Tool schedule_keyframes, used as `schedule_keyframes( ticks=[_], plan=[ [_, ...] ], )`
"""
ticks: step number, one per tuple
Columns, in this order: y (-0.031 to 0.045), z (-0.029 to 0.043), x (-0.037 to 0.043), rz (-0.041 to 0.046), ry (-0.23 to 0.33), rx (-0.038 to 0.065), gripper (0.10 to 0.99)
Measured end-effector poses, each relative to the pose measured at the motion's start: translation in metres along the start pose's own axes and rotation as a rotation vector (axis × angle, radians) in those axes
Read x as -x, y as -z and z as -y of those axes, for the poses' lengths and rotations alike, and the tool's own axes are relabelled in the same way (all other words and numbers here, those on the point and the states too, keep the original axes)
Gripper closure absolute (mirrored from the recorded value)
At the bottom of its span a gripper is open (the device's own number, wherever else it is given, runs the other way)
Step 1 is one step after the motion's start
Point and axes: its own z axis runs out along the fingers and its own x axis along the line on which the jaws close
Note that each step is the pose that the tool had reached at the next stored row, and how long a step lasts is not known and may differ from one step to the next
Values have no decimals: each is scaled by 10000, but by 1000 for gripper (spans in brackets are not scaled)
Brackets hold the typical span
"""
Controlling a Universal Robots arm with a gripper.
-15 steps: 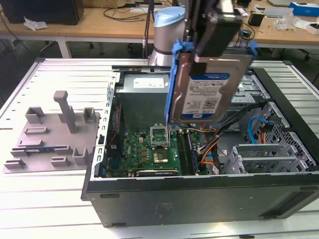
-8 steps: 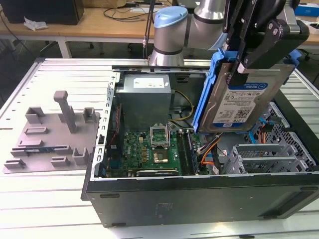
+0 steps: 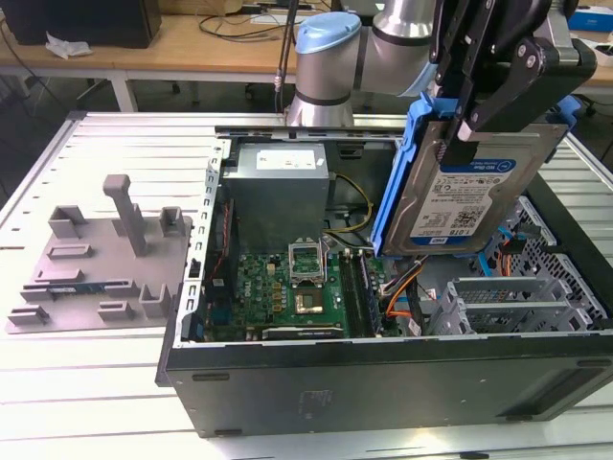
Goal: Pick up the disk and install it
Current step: 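Insert the disk into the insertion slot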
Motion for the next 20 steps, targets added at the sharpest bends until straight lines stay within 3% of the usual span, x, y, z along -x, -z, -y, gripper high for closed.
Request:
schedule_keyframes(
  ticks=[6,7,8,10,13,17,20],
  plan=[
    [0,3,0,-2,0,0,718],
    [-1,3,1,-34,1,-28,718],
    [-7,-5,8,-53,6,-138,718],
    [-16,-20,11,-56,11,-239,718],
    [-34,-58,11,-60,-15,-320,718],
    [-45,-62,24,-150,-114,-329,718],
    [-50,-61,38,-162,-149,-332,718]
  ],
)
